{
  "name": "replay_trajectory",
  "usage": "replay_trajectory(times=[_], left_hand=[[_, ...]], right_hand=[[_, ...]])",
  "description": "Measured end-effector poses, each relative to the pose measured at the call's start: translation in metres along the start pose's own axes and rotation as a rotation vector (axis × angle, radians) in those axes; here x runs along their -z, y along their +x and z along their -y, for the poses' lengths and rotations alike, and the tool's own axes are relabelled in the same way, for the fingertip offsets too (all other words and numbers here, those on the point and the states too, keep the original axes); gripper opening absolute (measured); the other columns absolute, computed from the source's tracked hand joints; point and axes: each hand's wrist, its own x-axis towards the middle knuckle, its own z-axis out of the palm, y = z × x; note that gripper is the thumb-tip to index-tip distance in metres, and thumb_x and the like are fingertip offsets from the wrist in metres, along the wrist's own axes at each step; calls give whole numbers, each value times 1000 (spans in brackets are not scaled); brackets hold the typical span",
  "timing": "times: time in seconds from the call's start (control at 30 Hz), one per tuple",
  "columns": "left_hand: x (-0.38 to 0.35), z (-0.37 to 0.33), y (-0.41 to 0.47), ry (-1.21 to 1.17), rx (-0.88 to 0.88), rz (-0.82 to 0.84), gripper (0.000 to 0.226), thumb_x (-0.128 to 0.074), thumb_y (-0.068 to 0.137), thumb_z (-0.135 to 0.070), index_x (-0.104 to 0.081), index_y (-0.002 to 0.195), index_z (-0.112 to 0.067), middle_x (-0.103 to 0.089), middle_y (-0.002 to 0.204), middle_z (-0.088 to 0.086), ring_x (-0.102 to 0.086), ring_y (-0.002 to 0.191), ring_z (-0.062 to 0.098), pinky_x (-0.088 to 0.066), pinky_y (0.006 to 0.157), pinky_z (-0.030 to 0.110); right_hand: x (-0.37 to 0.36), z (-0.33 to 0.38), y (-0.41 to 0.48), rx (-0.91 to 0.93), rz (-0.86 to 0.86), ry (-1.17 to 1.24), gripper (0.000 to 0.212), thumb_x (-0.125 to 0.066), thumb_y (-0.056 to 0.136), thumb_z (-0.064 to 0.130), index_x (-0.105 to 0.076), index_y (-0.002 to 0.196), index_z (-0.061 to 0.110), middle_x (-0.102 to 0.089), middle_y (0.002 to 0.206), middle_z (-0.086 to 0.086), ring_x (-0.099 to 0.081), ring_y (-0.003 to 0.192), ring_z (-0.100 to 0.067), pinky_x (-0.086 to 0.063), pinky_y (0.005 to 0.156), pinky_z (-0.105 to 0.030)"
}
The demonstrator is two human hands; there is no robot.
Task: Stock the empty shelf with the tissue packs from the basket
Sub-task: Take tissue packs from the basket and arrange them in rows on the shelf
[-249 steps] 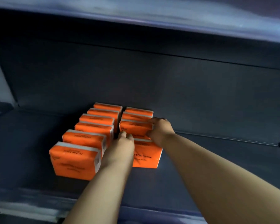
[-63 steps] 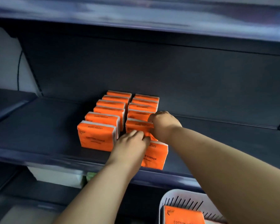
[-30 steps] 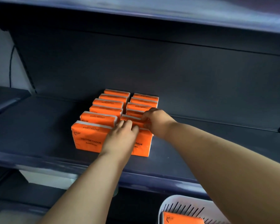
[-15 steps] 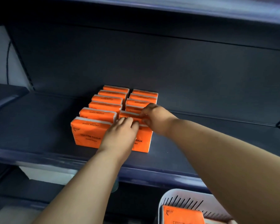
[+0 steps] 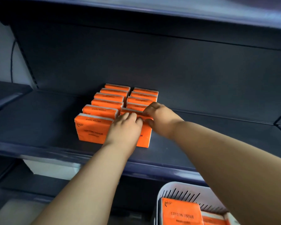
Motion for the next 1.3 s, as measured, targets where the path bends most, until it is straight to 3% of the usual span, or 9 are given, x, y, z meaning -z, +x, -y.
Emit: replay_trajectory(times=[0.13, 0.33, 0.63, 0.87, 1.0, 1.1, 1.17, 1.23, 1.3], left_hand=[[10, -18, -8, 2, 4, 11, 32, -45, 92, -14, -46, 124, -17, -44, 124, 3, -39, 125, 23, -36, 99, 39], [20, -58, -33, -42, -95, 25, 37, -46, 91, -10, -45, 127, -14, -46, 124, 4, -40, 122, 23, -38, 95, 32], [12, -124, -98, -150, -167, 184, 23, -52, 88, -11, -54, 111, -13, -47, 114, 4, -45, 116, 24, -44, 85, 35], [6, -145, -132, -105, -172, 493, 25, -50, 87, -5, -59, 109, -10, -51, 116, 7, -51, 112, 28, -46, 81, 36], [0, -151, -146, -91, -146, 648, 31, -49, 91, -12, -54, 121, -11, -51, 124, 8, -53, 113, 30, -44, 87, 36], [-5, -151, -152, -84, -108, 691, 29, -49, 92, -13, -52, 122, -13, -48, 125, 8, -51, 113, 29, -46, 92, 38], [-9, -150, -151, -89, -74, 694, 27, -48, 93, -12, -52, 119, -11, -46, 124, 7, -49, 113, 28, -46, 92, 39], [-14, -150, -149, -79, -54, 688, 26, -47, 93, -12, -52, 119, -10, -45, 126, 8, -48, 115, 28, -45, 93, 39], [-19, -152, -147, -54, -44, 689, 27, -45, 94, -12, -52, 119, -10, -47, 125, 9, -49, 114, 28, -45, 91, 37]], right_hand=[[1, -4, -33, 8, -45, 7, 40, -48, 93, 22, -48, 133, 18, -45, 135, -5, -40, 127, -23, -38, 104, -34], [-3, -30, -103, -67, -42, 5, 39, -48, 94, 23, -48, 133, 19, -43, 137, -2, -39, 127, -21, -36, 104, -30], [-18, -48, -212, -265, 12, 120, 37, -54, 91, 24, -53, 128, 19, -50, 130, -1, -48, 121, -21, -37, 101, -26], [-46, -41, -281, -411, 165, 209, 37, -54, 91, 23, -52, 129, 25, -46, 135, 4, -47, 122, -17, -38, 99, -26], [-67, -43, -305, -489, 201, 286, 38, -57, 90, 21, -54, 128, 21, -48, 133, 0, -50, 119, -18, -38, 101, -25], [-82, -47, -316, -568, 190, 353, 39, -59, 89, 23, -55, 128, 18, -52, 130, -3, -52, 114, -18, -39, 94, -20], [-91, -48, -318, -643, 152, 446, 39, -60, 89, 25, -56, 126, 16, -56, 126, -3, -57, 98, -15, -42, 80, -13], [-99, -47, -316, -737, 100, 571, 37, -60, 89, 26, -56, 125, 16, -60, 121, -1, -55, 83, -11, -40, 67, -14], [-109, -47, -313, -816, 61, 656, 37, -59, 89, 28, -57, 123, 16, -63, 119, -2, -58, 88, -15, -41, 72, -19]])
